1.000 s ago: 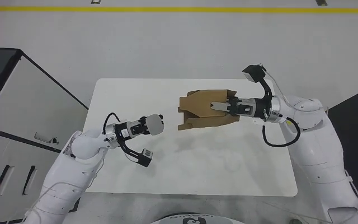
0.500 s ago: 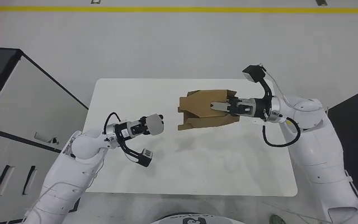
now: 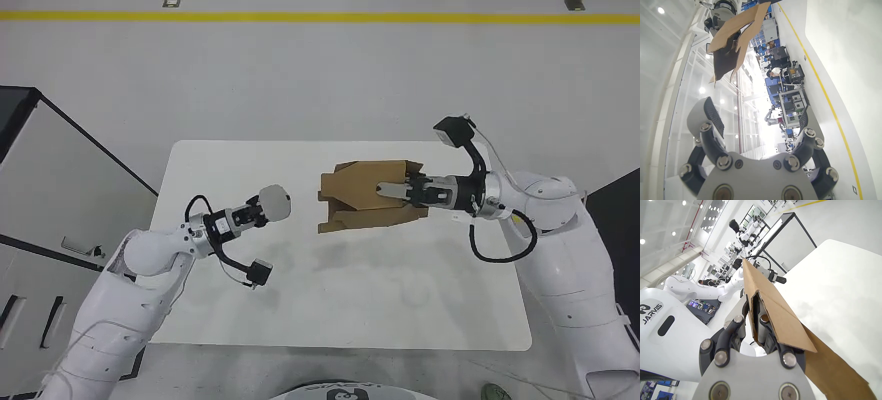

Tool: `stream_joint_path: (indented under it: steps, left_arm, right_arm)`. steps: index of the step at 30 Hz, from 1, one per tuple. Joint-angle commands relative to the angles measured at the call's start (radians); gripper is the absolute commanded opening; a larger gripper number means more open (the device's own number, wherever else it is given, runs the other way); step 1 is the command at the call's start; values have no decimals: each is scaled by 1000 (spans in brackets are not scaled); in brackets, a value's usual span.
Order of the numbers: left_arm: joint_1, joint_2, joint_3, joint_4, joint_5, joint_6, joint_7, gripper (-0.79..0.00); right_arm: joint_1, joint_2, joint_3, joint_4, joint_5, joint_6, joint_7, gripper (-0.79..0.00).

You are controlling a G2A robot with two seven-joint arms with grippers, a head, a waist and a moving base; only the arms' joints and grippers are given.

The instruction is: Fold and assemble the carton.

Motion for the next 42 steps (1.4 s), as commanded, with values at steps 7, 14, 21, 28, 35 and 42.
stream_joint_path:
  steps: [7, 14, 21, 28, 35, 42]
  left_arm:
    - [-11, 2, -6, 37, -247, -409, 49, 0]
    - [-13, 1, -9, 37, -269, -419, 50, 0]
    - [-6, -8, -1, 62, -512, -548, 55, 0]
    - [-11, -15, 16, 87, -729, -751, 36, 0]
    - [-11, -15, 16, 87, -729, -751, 36, 0]
    - [-10, -16, 12, 106, -789, -799, 6, 0]
  right_arm:
    - [0, 0, 0, 0, 0, 0, 0, -785]
    - [0, 0, 0, 0, 0, 0, 0, -785]
    - [0, 0, 0, 0, 0, 0, 0, -785]
    - [0, 0, 0, 0, 0, 0, 0, -785]
    - [0, 0, 0, 0, 0, 0, 0, -785]
    - [0, 0, 0, 0, 0, 0, 0, -785]
